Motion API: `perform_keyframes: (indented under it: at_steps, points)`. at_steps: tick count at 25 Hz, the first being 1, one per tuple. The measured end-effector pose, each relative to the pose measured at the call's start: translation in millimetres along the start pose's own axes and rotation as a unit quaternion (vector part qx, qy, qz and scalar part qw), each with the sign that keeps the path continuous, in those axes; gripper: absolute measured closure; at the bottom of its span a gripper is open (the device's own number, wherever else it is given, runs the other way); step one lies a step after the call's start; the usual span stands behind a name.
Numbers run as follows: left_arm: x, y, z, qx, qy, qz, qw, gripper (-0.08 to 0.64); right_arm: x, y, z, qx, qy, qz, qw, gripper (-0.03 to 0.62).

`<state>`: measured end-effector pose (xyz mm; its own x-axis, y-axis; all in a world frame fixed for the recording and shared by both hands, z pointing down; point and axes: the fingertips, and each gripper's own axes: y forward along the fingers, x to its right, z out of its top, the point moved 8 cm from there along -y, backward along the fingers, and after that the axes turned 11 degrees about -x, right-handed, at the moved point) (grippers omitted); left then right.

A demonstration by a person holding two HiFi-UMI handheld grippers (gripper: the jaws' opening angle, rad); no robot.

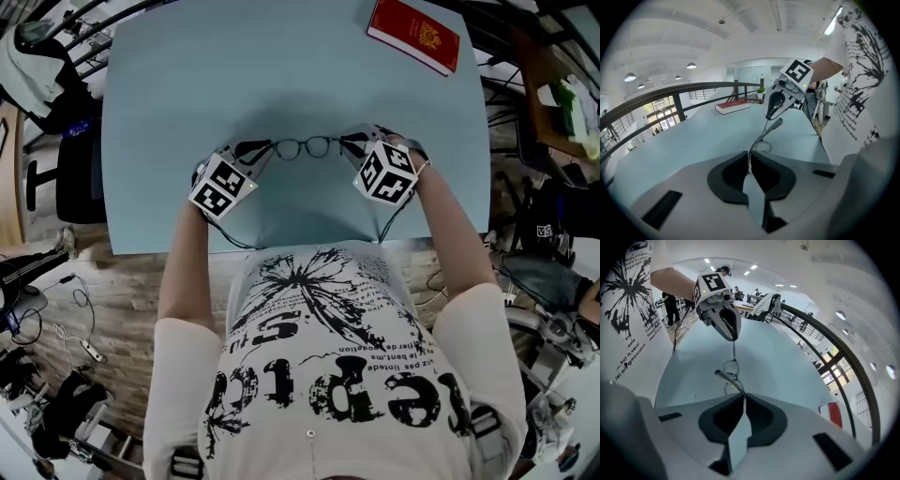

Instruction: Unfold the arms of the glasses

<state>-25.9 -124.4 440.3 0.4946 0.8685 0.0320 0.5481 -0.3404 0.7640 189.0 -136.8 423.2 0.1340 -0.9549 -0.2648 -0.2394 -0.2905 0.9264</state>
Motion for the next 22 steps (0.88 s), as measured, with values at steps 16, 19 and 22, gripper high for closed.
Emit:
perform_keyframes:
  at_steps: [16,19,22]
  points:
    - [19,-15,-1,0.039,-0.049,0.046,0.997,0.454,-23,-5,-18,0.033,0.064,-0.026,0.997,0.476]
    - [32,-34,1,0.074,-0.065,0.078,0.992,0.454,-30,-18,-22,0.053,0.092,-0.049,0.993,0.512]
    - [45,-55,2,0.112,-0.085,0.116,0.9832,0.455,-34,-34,-23,0.089,0.133,-0.083,0.984,0.56]
